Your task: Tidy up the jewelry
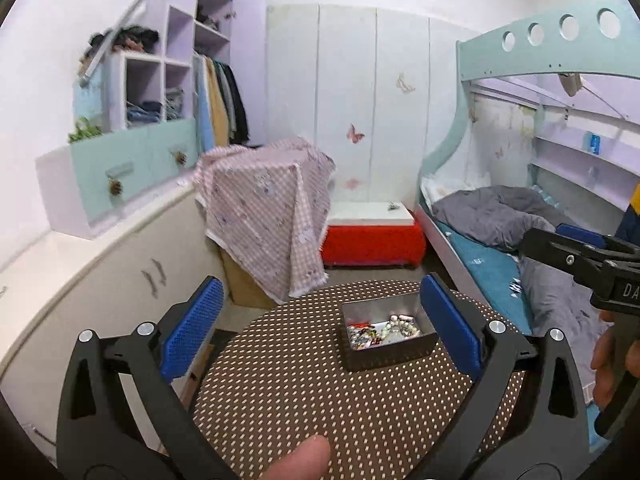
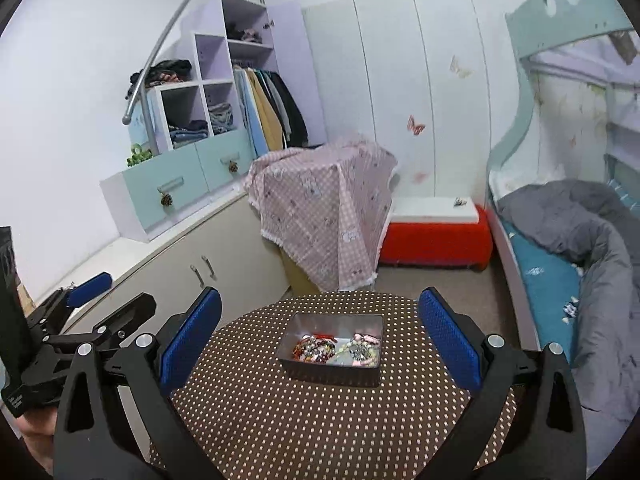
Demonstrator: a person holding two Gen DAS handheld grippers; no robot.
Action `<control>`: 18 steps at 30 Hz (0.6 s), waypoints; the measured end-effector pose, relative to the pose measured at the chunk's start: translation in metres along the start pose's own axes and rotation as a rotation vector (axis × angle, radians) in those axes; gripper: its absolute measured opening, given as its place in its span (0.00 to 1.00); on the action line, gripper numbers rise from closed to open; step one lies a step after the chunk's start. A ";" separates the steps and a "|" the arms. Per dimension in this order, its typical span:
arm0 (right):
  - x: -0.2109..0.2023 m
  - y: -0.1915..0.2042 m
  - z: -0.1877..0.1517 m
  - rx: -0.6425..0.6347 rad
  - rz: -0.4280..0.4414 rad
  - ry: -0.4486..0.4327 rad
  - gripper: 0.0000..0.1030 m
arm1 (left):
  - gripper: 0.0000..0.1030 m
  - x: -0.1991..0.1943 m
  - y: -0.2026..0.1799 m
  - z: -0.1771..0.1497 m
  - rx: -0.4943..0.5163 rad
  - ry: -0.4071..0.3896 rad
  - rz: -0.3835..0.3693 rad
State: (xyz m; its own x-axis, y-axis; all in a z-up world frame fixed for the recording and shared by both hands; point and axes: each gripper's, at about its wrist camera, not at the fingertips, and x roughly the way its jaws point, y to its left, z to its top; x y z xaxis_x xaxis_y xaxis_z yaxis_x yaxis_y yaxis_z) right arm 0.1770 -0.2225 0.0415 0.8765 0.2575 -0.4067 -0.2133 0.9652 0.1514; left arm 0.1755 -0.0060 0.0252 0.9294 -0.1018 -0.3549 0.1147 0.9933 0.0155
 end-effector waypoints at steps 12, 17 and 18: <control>-0.083 0.029 -0.058 -0.034 -0.137 -0.086 0.92 | 0.94 -0.104 -0.018 -0.037 -0.010 -0.128 0.060; -0.114 0.036 -0.072 -0.028 -0.173 -0.129 0.92 | 0.94 -0.138 -0.021 -0.042 -0.012 -0.177 0.084; -0.119 0.038 -0.075 -0.029 -0.174 -0.134 0.92 | 0.94 -0.143 -0.021 -0.042 -0.011 -0.186 0.085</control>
State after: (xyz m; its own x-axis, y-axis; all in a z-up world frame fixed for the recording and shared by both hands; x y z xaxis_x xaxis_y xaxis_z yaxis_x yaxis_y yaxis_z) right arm 0.0324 -0.2130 0.0284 0.9503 0.0801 -0.3010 -0.0641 0.9960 0.0628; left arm 0.0249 -0.0103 0.0362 0.9845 -0.0249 -0.1738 0.0301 0.9992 0.0278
